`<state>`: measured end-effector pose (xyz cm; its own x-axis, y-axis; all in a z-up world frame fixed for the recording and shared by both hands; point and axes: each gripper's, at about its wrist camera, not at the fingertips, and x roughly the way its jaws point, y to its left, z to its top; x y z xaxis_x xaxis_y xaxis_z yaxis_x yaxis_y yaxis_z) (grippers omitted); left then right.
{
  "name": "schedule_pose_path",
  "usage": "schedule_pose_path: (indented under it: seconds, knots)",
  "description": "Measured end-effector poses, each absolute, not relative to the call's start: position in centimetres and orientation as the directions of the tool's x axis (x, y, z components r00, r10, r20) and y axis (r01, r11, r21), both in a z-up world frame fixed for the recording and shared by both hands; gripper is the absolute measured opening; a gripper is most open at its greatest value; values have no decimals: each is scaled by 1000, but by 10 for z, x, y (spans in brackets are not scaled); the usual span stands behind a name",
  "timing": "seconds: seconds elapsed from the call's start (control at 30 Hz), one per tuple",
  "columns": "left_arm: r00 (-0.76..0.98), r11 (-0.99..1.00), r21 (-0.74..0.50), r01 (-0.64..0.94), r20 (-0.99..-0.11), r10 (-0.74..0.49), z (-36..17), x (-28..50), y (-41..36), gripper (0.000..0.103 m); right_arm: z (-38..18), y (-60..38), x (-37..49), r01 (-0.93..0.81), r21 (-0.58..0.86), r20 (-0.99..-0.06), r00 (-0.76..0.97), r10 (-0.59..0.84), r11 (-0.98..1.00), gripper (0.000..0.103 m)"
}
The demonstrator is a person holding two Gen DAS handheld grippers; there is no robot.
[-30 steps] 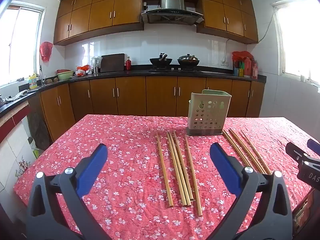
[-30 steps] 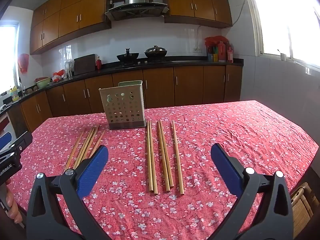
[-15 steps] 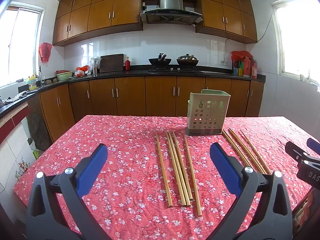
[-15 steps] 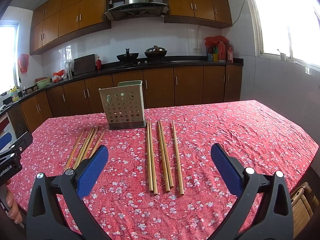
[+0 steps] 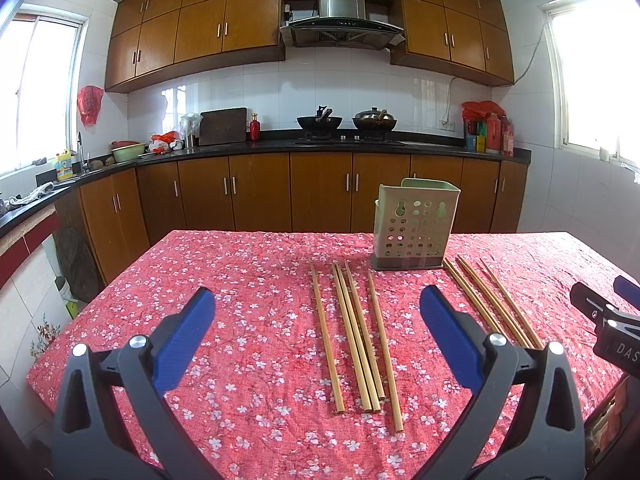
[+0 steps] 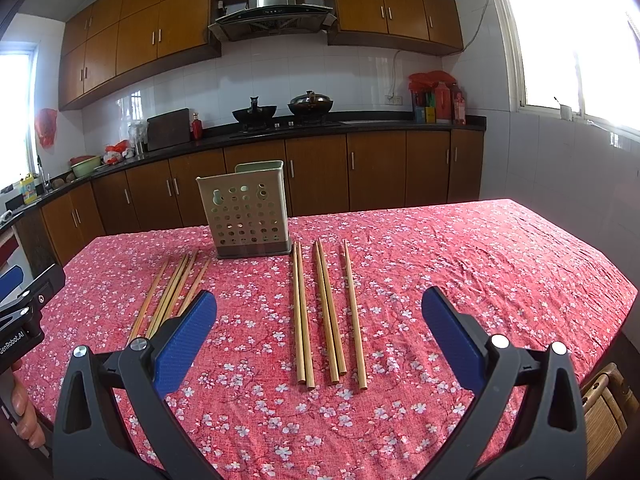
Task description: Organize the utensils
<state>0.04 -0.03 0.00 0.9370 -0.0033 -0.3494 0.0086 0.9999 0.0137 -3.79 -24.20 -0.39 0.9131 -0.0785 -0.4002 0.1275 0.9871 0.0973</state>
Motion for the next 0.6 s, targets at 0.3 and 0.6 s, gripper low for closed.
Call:
schedule_pose_path:
  seconds: [0.3, 0.6]
  knots:
    - [937, 1000, 14, 8, -350, -3, 0, 0, 0, 99, -3, -242, -38, 127, 98, -401, 913, -78, 987, 101]
    - [936, 1000, 15, 8, -351, -3, 0, 0, 2, 99, -3, -243, -38, 128, 99, -402, 912, -78, 987, 101]
